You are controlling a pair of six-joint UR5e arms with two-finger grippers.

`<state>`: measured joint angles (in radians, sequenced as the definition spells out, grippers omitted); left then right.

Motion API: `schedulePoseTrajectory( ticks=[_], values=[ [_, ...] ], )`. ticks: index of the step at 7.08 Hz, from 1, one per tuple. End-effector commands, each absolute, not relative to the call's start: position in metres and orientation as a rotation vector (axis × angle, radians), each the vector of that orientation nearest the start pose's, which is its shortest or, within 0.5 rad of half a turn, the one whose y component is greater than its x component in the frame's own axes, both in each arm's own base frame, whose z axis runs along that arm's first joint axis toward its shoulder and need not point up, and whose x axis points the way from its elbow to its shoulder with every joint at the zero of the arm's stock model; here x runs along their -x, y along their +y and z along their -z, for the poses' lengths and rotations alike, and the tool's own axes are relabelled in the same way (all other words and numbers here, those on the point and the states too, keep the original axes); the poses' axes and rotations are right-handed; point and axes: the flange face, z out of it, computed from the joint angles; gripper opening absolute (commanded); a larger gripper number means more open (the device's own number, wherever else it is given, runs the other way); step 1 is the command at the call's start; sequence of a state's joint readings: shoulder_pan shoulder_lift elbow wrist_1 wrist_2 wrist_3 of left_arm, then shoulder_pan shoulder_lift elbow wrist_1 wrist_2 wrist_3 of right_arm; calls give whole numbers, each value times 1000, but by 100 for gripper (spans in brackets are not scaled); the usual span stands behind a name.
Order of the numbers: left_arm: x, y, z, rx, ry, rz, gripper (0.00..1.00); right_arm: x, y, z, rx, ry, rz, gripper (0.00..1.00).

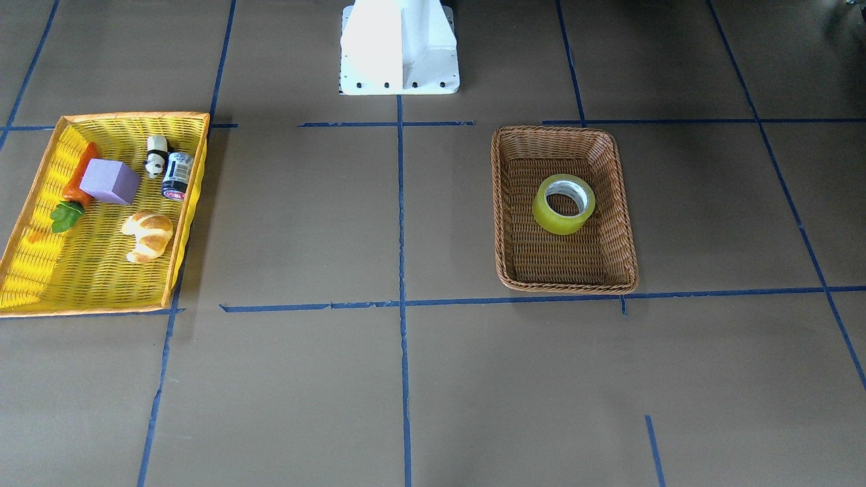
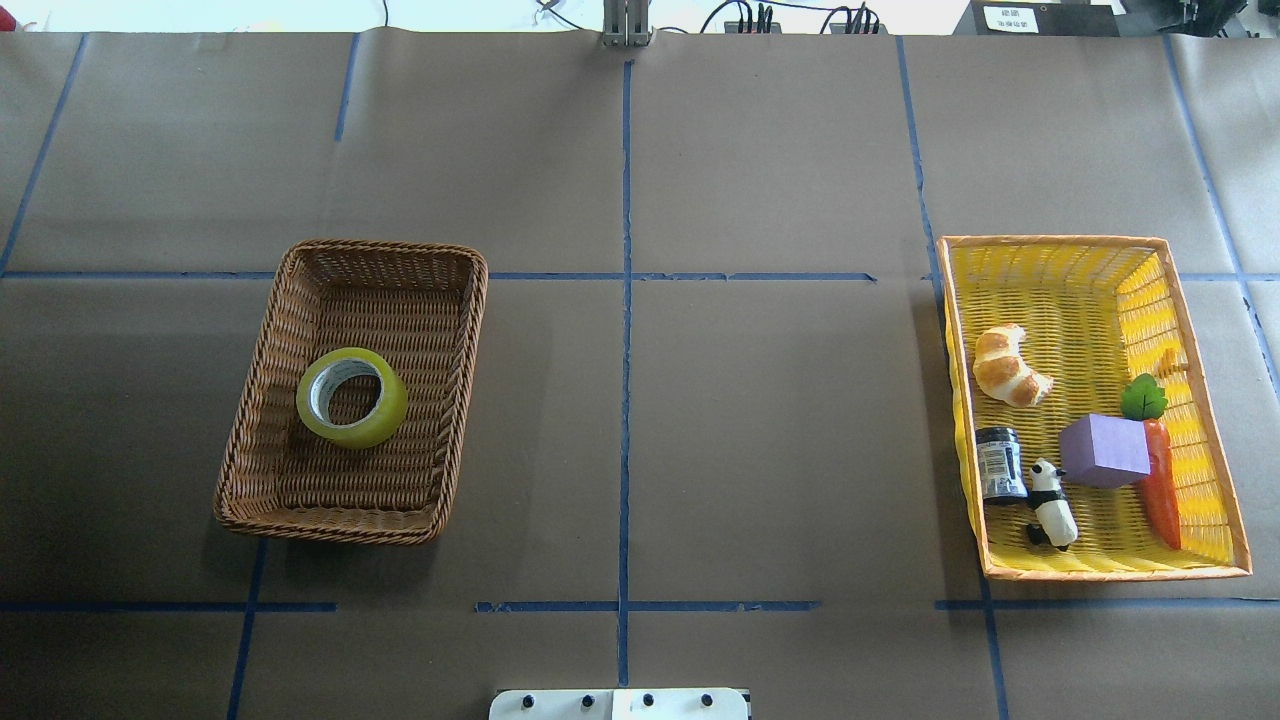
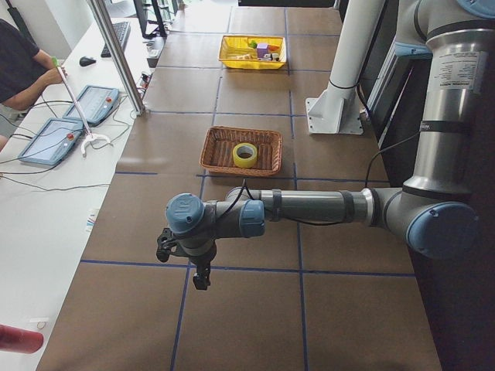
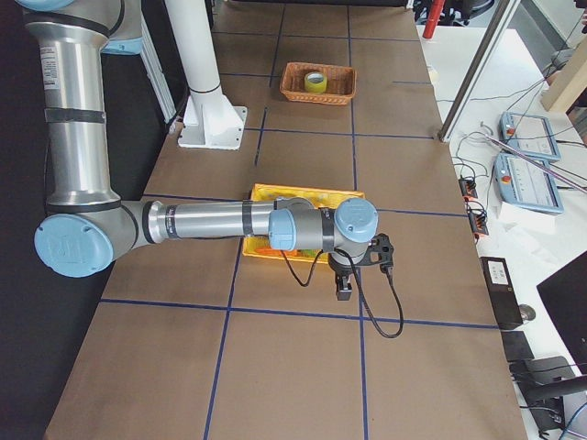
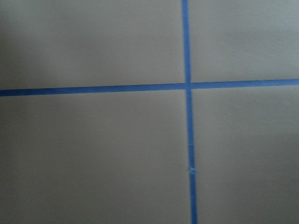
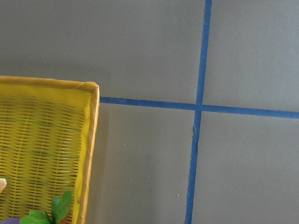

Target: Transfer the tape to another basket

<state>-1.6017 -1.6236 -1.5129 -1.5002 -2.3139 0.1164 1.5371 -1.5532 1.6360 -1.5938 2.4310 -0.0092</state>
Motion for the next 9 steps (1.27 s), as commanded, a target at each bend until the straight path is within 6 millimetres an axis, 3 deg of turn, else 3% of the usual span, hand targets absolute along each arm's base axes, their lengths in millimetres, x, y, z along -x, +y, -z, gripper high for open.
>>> schedulePoseTrajectory(
  ticks=[1,9],
  values=[
    [83,-506,-670,18,730,-55,100,-42,-502,-616,-43,-862,63,100],
    [78,-507,-670,17,761,-58,100,-56,-492,-626,-37,-856,31,100]
  ],
)
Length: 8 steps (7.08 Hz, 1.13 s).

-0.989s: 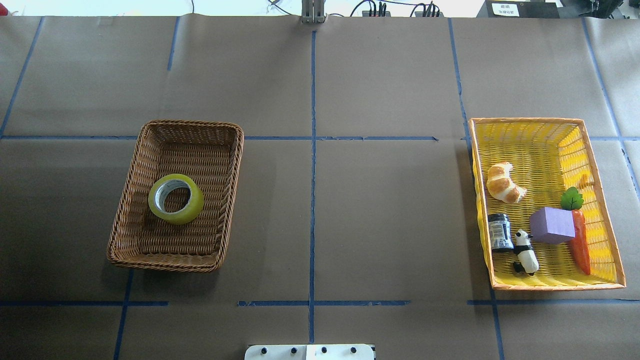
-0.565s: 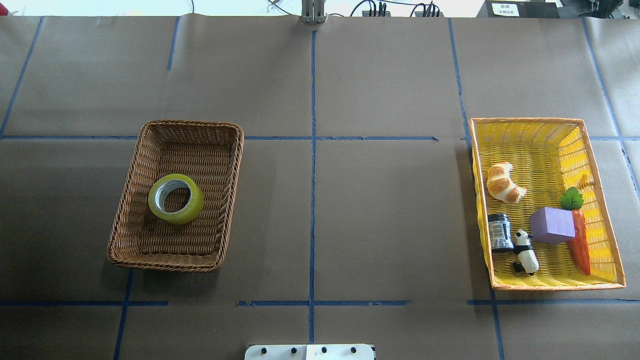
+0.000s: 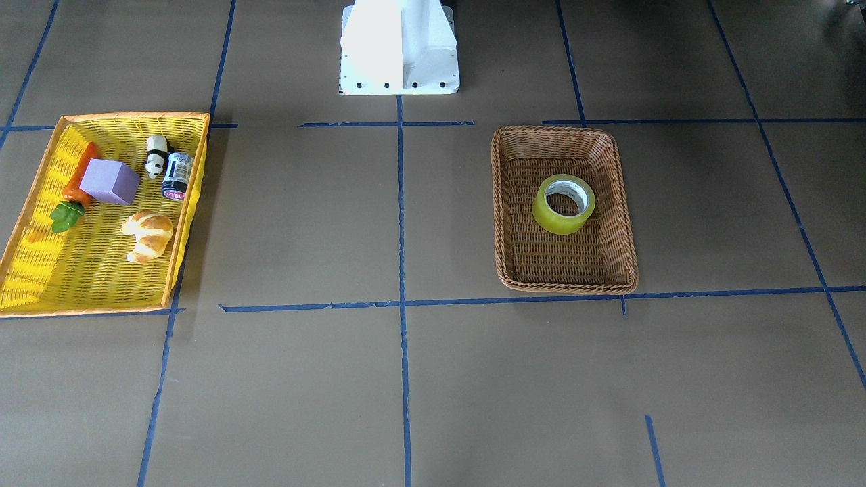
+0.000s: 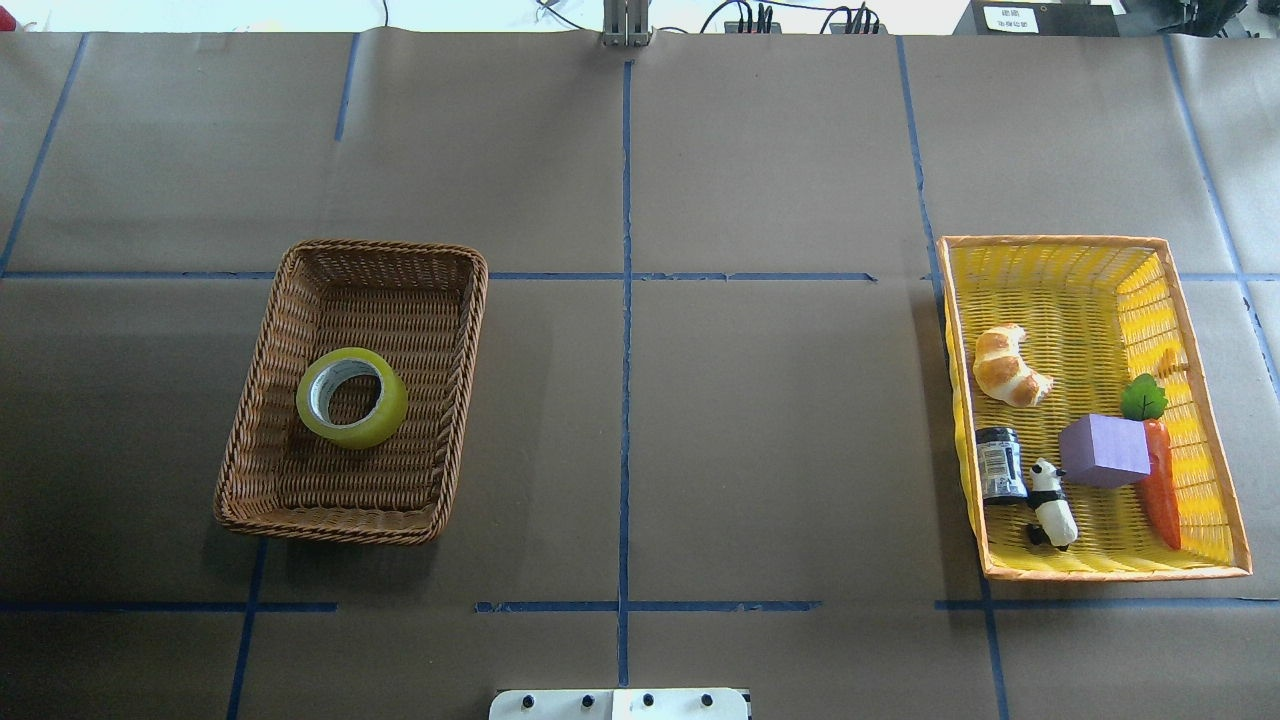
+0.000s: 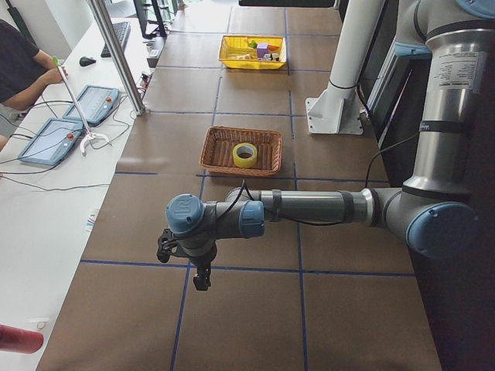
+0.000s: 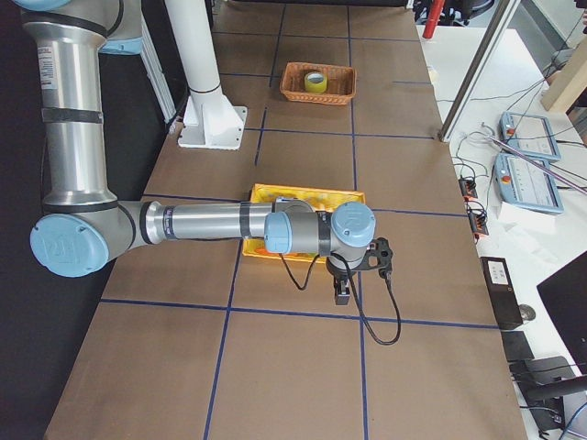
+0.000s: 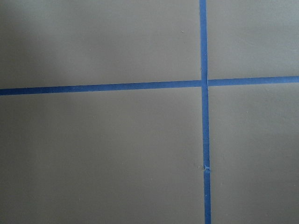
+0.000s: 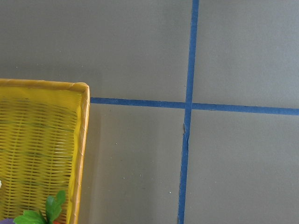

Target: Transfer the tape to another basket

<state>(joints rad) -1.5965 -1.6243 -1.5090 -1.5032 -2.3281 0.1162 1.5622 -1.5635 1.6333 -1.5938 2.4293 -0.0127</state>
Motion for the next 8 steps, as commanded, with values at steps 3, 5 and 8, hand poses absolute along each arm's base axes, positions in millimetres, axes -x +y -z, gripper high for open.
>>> schedulePoseTrajectory(
  ticks=[3,5,8],
  values=[
    [77,-508,-667,14,760,-61,100,-66,-466,-656,-21,-848,10,100],
    [77,-508,-668,16,760,-59,100,-72,-465,-657,-25,-849,-2,100],
    [77,-509,-669,16,761,-60,100,-77,-465,-656,-30,-849,-13,100]
  ],
)
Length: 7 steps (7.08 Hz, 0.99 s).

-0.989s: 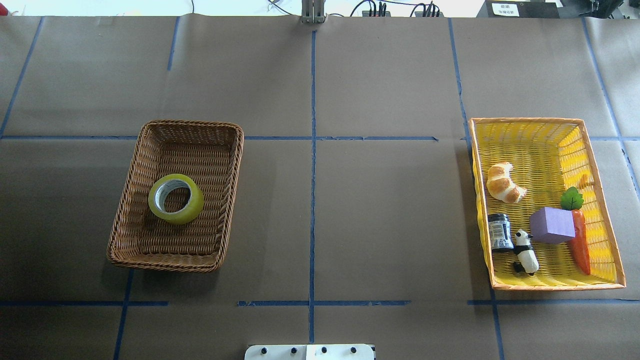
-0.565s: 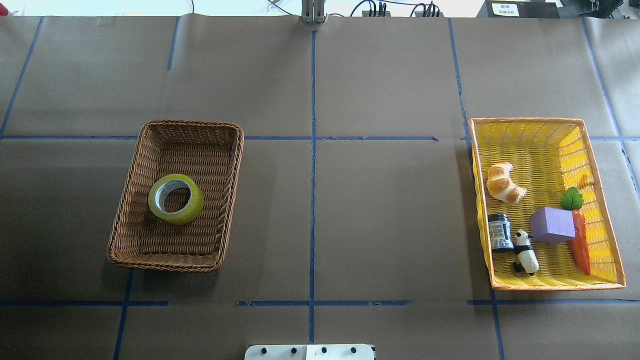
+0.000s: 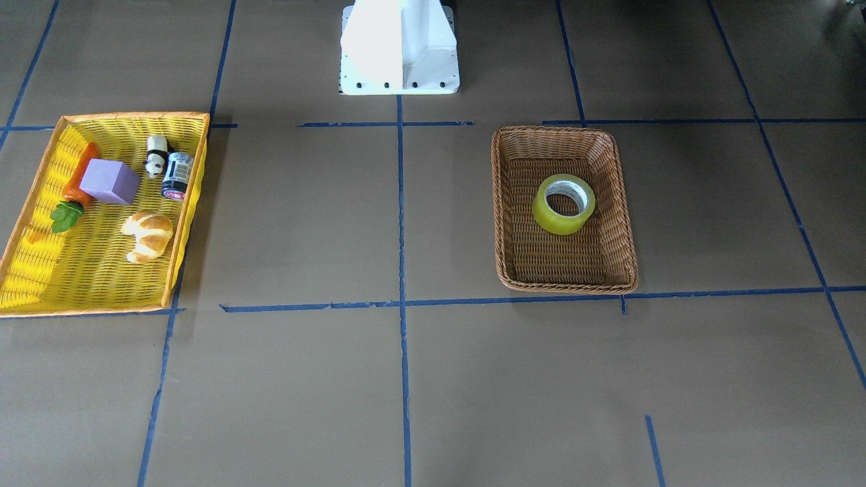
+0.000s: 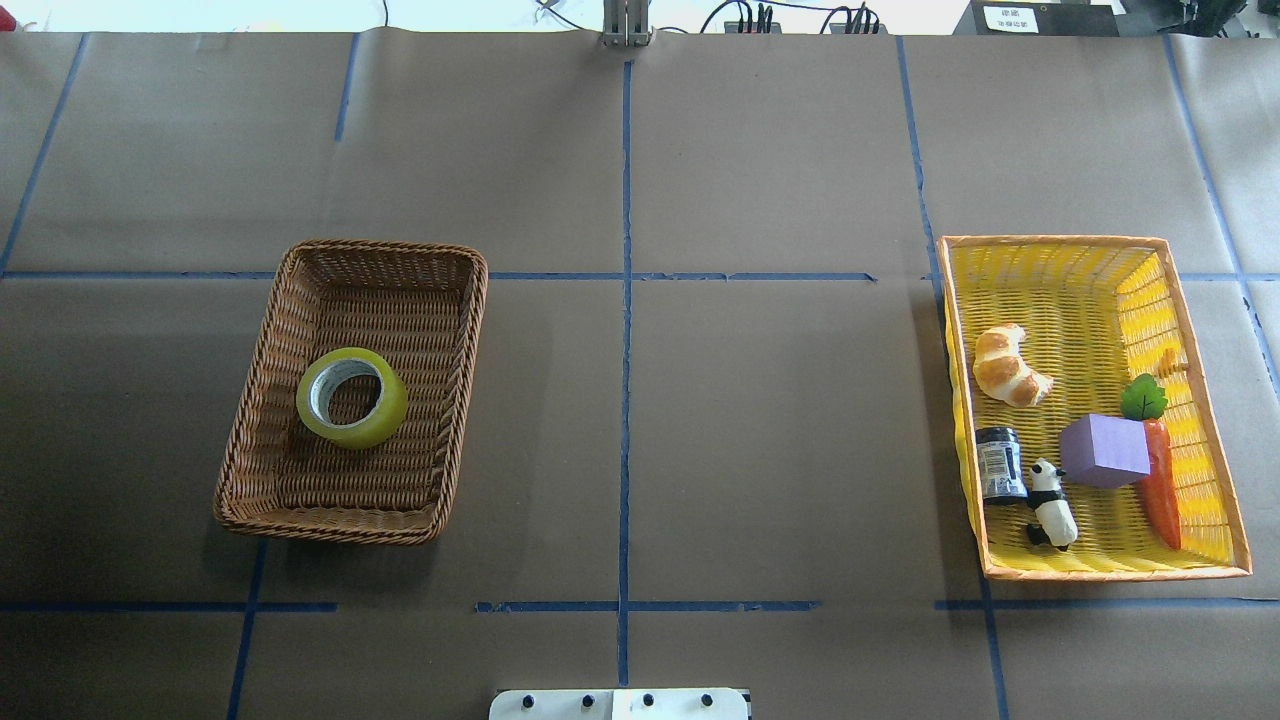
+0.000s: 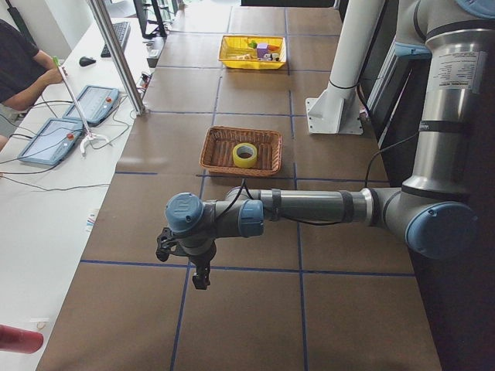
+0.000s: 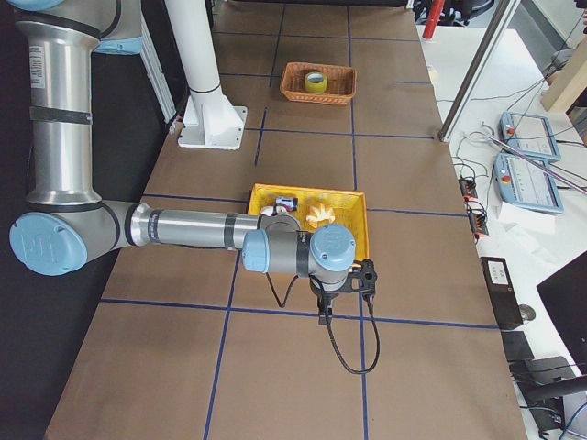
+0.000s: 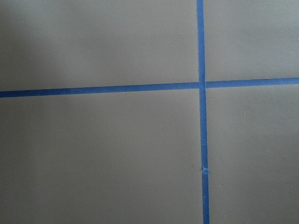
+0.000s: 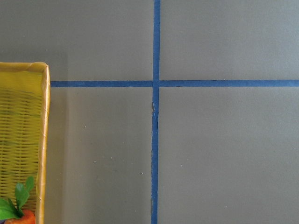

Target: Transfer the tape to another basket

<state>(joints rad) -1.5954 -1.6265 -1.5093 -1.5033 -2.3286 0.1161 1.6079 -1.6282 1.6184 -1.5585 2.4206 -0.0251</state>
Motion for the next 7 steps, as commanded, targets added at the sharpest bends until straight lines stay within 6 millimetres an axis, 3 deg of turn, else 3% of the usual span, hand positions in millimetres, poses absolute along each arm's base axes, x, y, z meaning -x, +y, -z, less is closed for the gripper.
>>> schedulePoseTrajectory(
  ticks=[1,7],
  values=[
    [77,-509,-669,18,761,-59,100,-77,-465,-657,-29,-849,-14,100],
    [77,-510,-668,17,759,-60,100,-79,-469,-652,-35,-849,-20,100]
  ],
)
